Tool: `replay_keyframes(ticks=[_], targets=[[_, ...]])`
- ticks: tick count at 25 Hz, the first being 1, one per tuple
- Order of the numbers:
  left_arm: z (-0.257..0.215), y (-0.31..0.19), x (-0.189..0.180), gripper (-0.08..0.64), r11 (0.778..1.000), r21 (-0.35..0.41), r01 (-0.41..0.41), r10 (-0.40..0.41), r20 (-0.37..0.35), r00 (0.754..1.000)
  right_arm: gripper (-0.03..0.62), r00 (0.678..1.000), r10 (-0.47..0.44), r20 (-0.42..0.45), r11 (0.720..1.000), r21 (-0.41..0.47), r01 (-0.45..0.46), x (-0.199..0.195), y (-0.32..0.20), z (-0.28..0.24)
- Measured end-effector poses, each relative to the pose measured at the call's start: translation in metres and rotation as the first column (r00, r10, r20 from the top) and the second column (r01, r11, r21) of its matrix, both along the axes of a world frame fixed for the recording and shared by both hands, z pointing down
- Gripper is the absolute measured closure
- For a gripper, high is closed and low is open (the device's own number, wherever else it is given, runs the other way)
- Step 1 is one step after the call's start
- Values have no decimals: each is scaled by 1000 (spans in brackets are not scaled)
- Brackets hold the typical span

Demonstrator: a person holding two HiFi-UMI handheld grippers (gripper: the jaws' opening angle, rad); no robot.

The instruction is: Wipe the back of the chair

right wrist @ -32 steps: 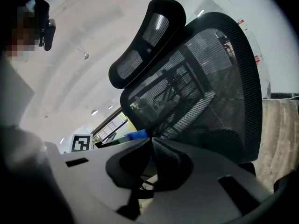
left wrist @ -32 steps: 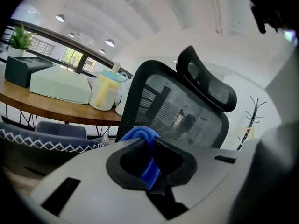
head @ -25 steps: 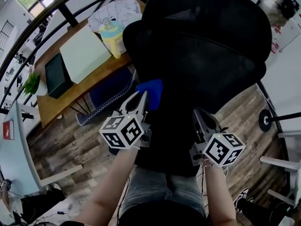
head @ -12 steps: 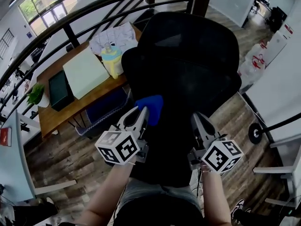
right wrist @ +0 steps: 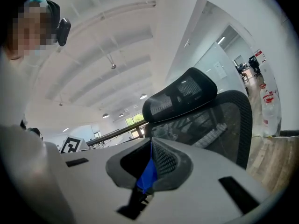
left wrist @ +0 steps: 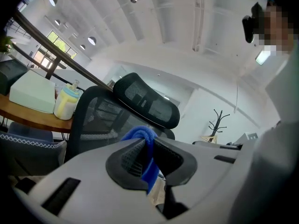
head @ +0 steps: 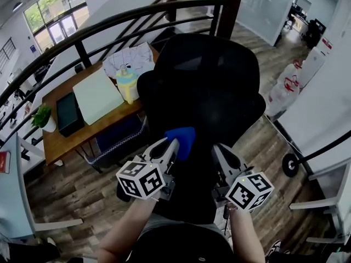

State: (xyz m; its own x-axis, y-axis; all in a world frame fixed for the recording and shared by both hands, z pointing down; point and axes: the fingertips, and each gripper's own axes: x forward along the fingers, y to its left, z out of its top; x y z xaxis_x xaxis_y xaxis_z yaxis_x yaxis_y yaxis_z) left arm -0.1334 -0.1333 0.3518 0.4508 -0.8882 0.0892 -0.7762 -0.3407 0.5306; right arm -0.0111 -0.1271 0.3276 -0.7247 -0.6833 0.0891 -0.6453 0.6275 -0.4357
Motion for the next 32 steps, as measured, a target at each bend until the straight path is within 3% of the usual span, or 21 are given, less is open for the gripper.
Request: replay_keyframes(ticks=[16,32], targets=[[7,8,21,512,998,-19,-65,66,45,997,561,999,22,-44,1000,0,-22,9,5,9],[9,16,28,512,996,-33,-79,81,51,995,563,999,20,-50,999,-44,-22,17,9,22]])
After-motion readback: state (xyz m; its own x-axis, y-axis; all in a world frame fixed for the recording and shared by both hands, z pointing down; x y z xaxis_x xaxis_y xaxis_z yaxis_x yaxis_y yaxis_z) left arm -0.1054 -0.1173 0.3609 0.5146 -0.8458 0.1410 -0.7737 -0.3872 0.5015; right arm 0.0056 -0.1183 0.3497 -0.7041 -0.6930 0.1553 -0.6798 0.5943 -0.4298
